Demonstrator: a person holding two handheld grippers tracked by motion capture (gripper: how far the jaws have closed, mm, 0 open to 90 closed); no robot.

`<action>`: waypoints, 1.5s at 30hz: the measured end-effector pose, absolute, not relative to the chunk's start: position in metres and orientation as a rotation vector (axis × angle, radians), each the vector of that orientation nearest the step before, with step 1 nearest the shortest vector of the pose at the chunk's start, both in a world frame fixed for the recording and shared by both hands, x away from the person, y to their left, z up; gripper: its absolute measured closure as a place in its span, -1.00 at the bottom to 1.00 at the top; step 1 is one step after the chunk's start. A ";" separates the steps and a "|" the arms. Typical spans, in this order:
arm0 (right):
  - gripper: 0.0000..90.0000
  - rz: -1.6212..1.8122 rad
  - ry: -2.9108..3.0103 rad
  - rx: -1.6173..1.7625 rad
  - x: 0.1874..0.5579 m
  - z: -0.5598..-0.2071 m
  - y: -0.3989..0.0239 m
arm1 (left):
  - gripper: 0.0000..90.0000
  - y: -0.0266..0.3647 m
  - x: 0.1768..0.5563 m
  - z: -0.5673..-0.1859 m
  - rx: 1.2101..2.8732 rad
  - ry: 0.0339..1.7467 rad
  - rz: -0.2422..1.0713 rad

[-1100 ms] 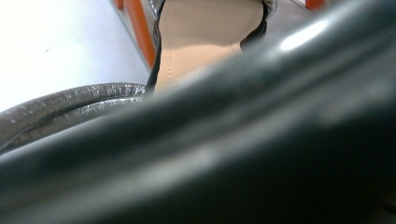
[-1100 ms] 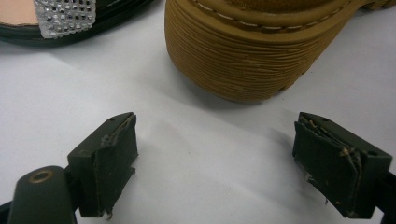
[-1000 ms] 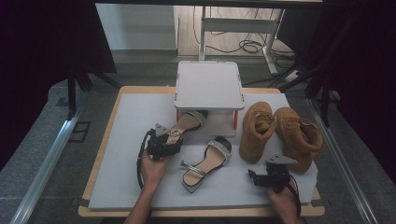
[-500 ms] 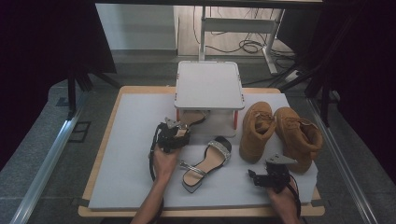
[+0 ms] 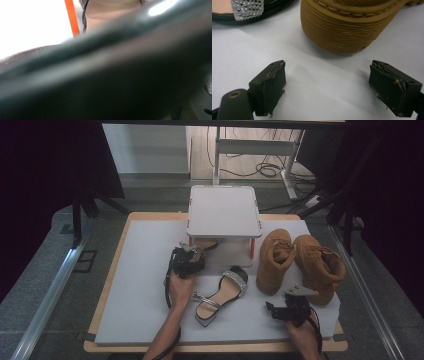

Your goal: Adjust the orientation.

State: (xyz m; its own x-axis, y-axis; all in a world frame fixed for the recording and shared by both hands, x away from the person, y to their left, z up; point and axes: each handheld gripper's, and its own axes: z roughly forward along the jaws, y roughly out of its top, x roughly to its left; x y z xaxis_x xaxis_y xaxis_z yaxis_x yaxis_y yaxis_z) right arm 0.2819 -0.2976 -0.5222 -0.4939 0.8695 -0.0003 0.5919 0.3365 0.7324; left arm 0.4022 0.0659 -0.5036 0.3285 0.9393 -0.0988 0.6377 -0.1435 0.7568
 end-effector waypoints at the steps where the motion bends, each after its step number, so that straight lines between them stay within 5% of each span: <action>1: -0.69 0.964 2.214 1.287 0.282 -0.522 -0.298 | -0.14 0.066 0.403 -0.504 1.869 1.395 0.524; 20: -0.69 0.965 2.214 1.287 0.282 -0.522 -0.298 | -0.24 0.065 0.415 -0.508 1.877 1.397 0.482; 33: -0.69 0.964 2.214 1.288 0.282 -0.522 -0.298 | -0.40 0.081 0.381 -0.495 1.892 1.317 0.512; 40: -0.69 0.963 2.213 1.288 0.282 -0.522 -0.297 | -0.24 0.098 0.356 -0.490 1.870 1.268 0.506; 45: -0.69 0.963 2.212 1.288 0.282 -0.522 -0.297 | 0.10 0.108 0.343 -0.491 1.876 1.201 0.480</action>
State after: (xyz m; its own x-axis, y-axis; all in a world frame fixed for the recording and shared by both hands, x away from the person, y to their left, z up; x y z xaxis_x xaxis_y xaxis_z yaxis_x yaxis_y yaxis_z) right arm 0.2817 -0.2973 -0.5222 -0.4928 0.8702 -0.0023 0.5914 0.3368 0.7327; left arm 0.3435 0.1079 -0.4912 0.4682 0.8762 -0.1141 0.5557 -0.1916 0.8090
